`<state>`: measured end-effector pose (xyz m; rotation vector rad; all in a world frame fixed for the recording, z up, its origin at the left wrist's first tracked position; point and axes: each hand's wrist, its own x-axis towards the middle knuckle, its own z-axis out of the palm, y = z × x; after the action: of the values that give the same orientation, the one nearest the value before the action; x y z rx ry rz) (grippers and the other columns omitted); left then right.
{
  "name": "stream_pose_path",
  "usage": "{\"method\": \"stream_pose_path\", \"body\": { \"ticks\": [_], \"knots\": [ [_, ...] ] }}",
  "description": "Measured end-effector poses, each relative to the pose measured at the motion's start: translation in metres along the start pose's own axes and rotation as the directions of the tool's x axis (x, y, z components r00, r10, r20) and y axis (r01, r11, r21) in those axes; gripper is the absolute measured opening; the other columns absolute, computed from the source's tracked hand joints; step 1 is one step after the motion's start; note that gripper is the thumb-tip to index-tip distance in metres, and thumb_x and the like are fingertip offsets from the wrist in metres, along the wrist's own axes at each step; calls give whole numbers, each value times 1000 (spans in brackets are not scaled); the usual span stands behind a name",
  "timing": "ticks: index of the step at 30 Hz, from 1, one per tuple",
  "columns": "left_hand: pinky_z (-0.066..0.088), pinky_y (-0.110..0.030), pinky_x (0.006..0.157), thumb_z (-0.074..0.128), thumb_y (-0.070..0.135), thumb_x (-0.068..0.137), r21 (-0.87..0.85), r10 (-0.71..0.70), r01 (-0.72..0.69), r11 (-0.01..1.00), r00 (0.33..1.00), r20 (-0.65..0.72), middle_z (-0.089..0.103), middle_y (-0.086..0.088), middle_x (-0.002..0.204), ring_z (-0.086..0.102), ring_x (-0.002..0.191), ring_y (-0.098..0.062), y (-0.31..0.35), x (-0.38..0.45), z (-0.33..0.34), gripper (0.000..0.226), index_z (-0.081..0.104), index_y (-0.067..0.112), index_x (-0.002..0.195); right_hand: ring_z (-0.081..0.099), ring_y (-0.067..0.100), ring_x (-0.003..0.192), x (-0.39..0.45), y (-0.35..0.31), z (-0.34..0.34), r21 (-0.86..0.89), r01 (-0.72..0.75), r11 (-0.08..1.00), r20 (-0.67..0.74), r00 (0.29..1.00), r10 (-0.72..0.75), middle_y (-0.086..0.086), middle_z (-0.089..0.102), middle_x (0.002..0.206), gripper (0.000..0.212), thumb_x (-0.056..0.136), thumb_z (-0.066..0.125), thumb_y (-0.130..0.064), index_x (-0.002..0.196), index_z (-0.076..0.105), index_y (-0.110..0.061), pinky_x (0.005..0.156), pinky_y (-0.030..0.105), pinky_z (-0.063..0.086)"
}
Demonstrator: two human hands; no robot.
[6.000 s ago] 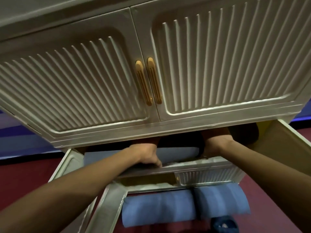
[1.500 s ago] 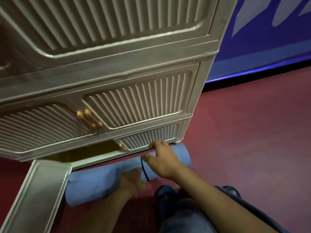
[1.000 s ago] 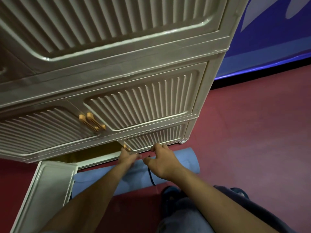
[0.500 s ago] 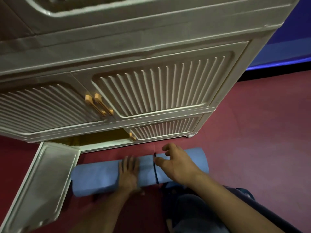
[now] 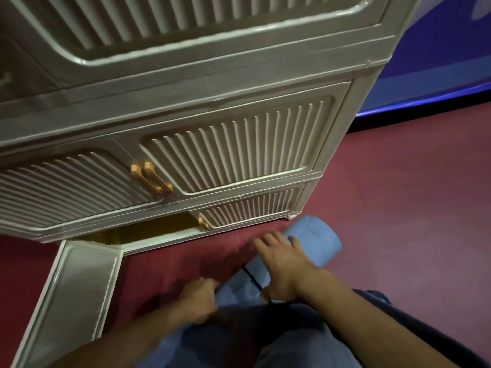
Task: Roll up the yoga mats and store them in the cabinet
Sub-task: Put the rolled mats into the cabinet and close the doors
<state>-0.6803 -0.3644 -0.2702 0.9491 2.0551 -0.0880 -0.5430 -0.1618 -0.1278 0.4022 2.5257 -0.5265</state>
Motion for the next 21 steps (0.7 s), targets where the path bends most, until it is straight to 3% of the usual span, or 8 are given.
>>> {"method": "stream_pose_path", "body": {
  "ticks": [3,6,9,12,14,17,19,21],
  "knots": [
    [53,-38,79,69,99,35,-277,107,-62,959,982,153,70,29,75,68,87,-7,-26,4,36,65,72,53,81,8,29,155,1,3,15,-130,134,982,91,988,-123,8,24,160,103,78,79,-34,159,17,-21,125,55,5],
    [46,-16,74,83,66,54,-329,173,-99,939,964,204,59,49,75,64,87,13,-11,-19,33,36,59,77,79,4,35,156,-1,5,26,-361,133,923,273,962,-32,17,15,167,102,91,68,-33,163,-3,-21,125,55,4],
    [41,-5,76,94,42,62,-324,249,-179,929,950,189,62,48,90,54,88,26,17,-48,26,54,62,70,95,38,35,141,-8,0,36,-389,162,907,289,956,-46,19,41,153,61,100,56,-30,153,32,-11,115,48,27],
    [36,-23,114,88,38,70,-409,270,-141,902,922,278,50,25,138,48,128,2,23,-36,28,73,52,42,134,37,33,135,-16,1,39,-417,164,894,248,967,-61,18,39,150,57,100,55,-32,148,40,-6,113,53,28],
    [32,-31,120,88,33,58,-587,307,-80,806,904,299,44,4,154,40,143,-14,20,-19,18,101,42,23,147,35,34,137,-18,3,41,-421,146,895,244,969,-43,19,37,152,53,104,48,-28,150,37,-4,114,55,26],
    [30,-25,117,90,29,38,-629,119,56,775,966,232,15,-1,168,18,153,-15,34,4,-24,156,-3,20,163,34,35,140,-20,9,46,-415,75,907,271,962,44,19,37,154,53,105,46,-28,151,35,-3,114,52,27],
    [45,-35,107,86,28,27,-814,-160,107,571,987,18,29,-7,163,38,144,-25,39,23,-49,159,3,20,162,33,35,142,-19,14,47,-402,42,915,306,948,90,18,35,156,65,101,56,-36,153,33,-4,114,49,27],
    [56,-45,92,81,26,19,-927,-430,12,375,888,-162,53,-10,136,57,116,-30,39,41,-74,142,25,13,149,35,34,139,-17,16,48,-400,35,916,305,947,97,18,37,154,69,98,60,-40,152,36,-5,113,47,28]
  ]
}}
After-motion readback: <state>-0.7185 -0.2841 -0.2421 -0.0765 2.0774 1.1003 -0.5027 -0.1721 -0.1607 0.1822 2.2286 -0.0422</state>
